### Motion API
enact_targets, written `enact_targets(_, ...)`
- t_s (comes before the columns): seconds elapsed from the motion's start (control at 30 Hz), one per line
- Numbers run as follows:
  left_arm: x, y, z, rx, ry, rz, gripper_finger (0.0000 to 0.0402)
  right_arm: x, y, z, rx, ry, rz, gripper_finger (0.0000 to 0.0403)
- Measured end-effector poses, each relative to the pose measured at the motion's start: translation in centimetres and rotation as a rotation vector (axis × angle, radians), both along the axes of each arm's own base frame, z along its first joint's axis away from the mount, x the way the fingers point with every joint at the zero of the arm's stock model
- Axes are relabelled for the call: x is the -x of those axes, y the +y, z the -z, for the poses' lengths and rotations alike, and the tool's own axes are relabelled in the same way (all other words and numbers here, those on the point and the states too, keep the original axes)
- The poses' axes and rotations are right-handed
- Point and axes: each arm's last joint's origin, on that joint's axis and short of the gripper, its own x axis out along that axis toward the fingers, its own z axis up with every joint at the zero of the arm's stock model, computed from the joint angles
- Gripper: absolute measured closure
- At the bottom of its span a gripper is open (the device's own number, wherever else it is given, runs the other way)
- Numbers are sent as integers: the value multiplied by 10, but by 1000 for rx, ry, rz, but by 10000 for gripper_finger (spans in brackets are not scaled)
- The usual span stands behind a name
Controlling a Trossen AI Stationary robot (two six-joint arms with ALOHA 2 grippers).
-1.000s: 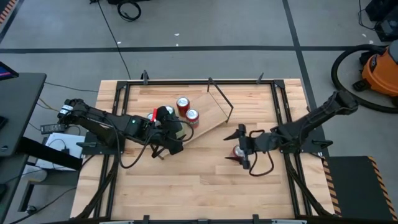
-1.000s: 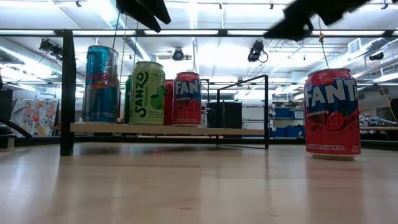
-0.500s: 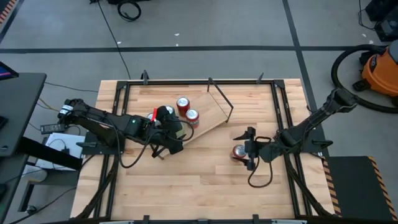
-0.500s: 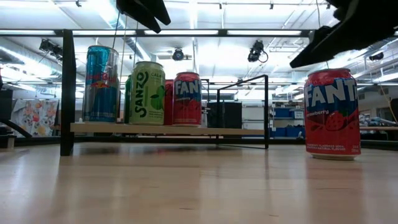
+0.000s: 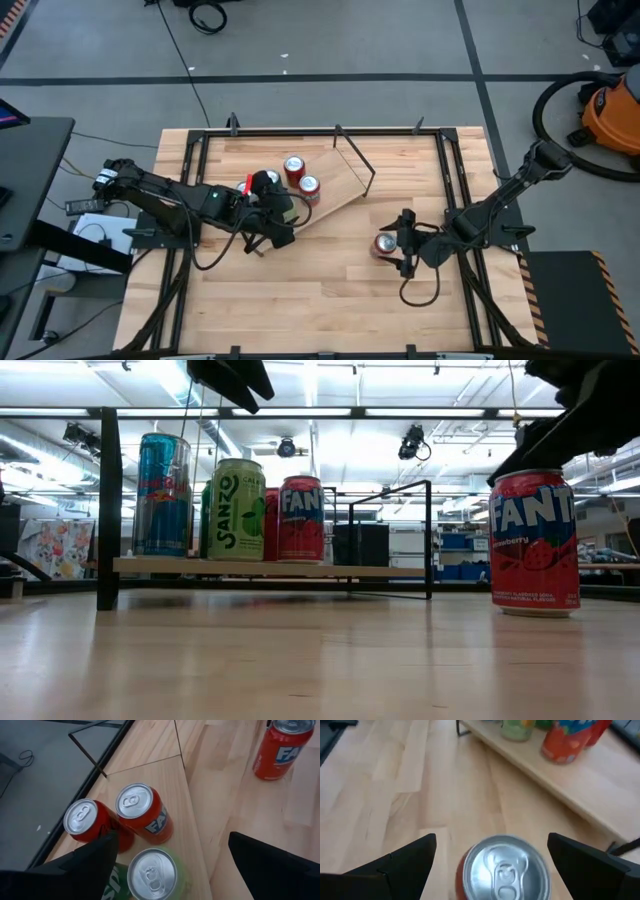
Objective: Place canned beverage on shelf
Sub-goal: Put the red soda can on the shelf
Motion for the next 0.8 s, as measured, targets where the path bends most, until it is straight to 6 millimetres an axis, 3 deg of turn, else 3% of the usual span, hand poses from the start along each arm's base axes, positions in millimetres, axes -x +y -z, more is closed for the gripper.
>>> enact_targets(0.27,0,0,0,3,1,2,15,-12,-7,-15,-72,125,41,9)
enact_targets(0.47,0,0,0,3,2,1,15,-25,-6,-1,-84,236,34,9)
enact_targets(0.8,-1,3,0,2,4,-6,15,-57,-7,-6,-88,540,13,10)
